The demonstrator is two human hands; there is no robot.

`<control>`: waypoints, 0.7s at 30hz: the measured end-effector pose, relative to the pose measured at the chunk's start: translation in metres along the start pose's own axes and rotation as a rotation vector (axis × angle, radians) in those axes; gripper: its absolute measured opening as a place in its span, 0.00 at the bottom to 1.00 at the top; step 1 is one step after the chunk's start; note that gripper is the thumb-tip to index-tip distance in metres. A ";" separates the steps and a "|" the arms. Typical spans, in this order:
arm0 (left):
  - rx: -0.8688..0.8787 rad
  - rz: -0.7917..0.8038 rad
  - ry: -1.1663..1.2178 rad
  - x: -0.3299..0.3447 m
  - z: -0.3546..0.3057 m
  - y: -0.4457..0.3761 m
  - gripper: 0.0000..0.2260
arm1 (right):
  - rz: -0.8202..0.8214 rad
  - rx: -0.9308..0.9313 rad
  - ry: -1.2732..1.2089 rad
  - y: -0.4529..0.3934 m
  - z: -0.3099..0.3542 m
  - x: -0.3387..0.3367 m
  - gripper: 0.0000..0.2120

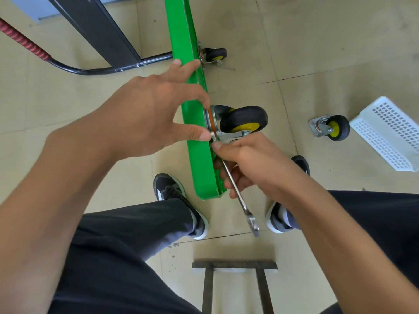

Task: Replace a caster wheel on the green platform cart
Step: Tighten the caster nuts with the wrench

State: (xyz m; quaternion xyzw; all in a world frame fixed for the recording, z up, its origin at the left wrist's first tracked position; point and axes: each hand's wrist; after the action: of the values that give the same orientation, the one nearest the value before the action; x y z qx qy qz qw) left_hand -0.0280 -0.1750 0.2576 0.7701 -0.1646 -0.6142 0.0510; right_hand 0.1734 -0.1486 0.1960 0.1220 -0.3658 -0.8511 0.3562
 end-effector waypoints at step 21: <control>-0.023 -0.007 0.031 -0.001 -0.001 0.000 0.31 | -0.267 -0.462 0.349 -0.026 -0.053 -0.003 0.13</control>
State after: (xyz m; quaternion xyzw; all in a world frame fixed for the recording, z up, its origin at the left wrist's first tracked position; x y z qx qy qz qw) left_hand -0.0269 -0.1750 0.2585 0.7796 -0.1543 -0.6040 0.0602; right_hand 0.1872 -0.1623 0.1406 0.2292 -0.0771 -0.9170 0.3171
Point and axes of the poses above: each hand's wrist, its own y-axis away from the middle knuckle, its own x-axis out of the palm, z = x × y, and after that the axes turned 4 degrees about x, right-handed
